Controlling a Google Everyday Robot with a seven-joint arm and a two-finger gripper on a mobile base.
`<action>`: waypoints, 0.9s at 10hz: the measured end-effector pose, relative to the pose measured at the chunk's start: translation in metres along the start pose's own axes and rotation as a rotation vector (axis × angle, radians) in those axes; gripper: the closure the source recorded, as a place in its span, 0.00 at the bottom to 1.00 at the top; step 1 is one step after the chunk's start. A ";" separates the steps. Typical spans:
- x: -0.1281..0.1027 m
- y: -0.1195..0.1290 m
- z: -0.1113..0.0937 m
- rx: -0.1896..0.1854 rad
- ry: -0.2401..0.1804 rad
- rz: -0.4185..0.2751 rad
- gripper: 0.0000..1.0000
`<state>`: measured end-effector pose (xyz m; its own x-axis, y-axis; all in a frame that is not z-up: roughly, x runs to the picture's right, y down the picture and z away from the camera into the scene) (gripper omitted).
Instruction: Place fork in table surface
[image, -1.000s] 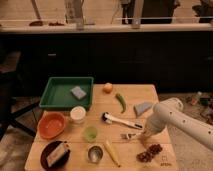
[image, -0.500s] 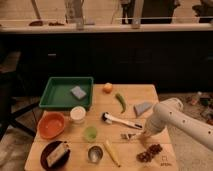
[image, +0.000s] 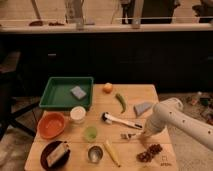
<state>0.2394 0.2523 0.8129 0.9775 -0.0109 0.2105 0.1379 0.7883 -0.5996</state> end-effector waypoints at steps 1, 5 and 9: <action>0.000 0.000 0.000 0.000 0.000 0.000 0.68; 0.000 0.000 0.000 0.000 0.000 0.001 0.26; 0.000 0.000 0.000 0.000 0.000 0.001 0.20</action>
<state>0.2399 0.2524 0.8128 0.9777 -0.0100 0.2099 0.1368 0.7885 -0.5996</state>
